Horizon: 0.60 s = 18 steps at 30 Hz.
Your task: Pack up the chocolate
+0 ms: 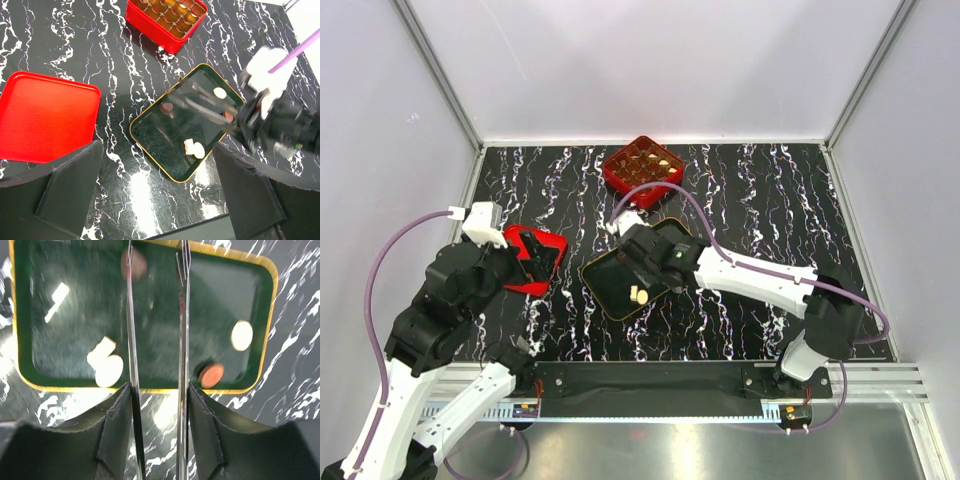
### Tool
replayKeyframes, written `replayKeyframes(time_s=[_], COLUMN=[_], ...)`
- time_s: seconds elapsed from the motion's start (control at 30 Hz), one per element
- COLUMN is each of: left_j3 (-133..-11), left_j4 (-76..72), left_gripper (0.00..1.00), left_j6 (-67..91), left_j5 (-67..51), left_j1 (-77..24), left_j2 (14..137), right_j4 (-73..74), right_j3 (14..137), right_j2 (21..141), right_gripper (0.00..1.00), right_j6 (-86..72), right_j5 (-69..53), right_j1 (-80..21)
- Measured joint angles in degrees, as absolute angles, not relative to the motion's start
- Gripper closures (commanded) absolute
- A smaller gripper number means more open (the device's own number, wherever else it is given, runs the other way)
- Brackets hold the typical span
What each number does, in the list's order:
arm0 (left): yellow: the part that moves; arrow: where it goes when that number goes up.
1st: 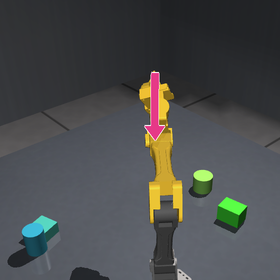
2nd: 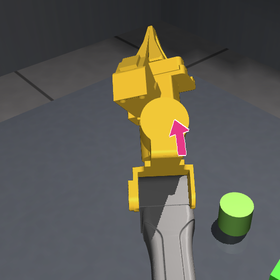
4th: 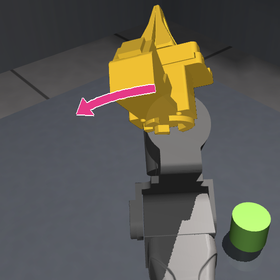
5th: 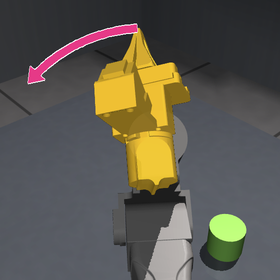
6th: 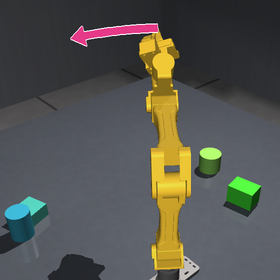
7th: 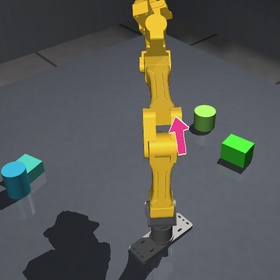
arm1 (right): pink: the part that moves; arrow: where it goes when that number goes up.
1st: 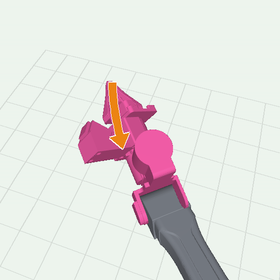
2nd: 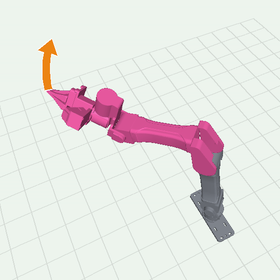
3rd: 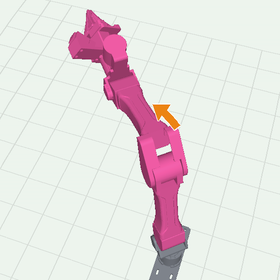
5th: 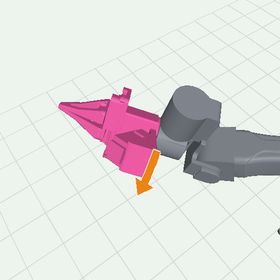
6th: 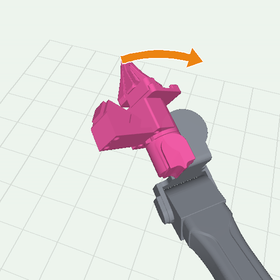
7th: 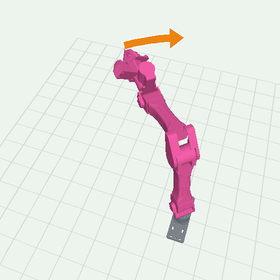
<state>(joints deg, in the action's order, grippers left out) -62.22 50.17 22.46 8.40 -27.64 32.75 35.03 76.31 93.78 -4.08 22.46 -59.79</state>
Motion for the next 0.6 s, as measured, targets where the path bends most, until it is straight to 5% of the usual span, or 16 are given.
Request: replayKeyframes(time_s=[0.6], left_j3=[-62.2], left_j4=[51.0], left_gripper=[0.01], left_j6=[22.5], left_j5=[8.4], left_j1=[-27.6], left_j2=[32.2], right_j4=[29.5], right_j3=[67.5], right_j2=[93.1], right_gripper=[0.45], right_j6=[-7.8], right_j5=[22.9], right_j1=[-62.3])
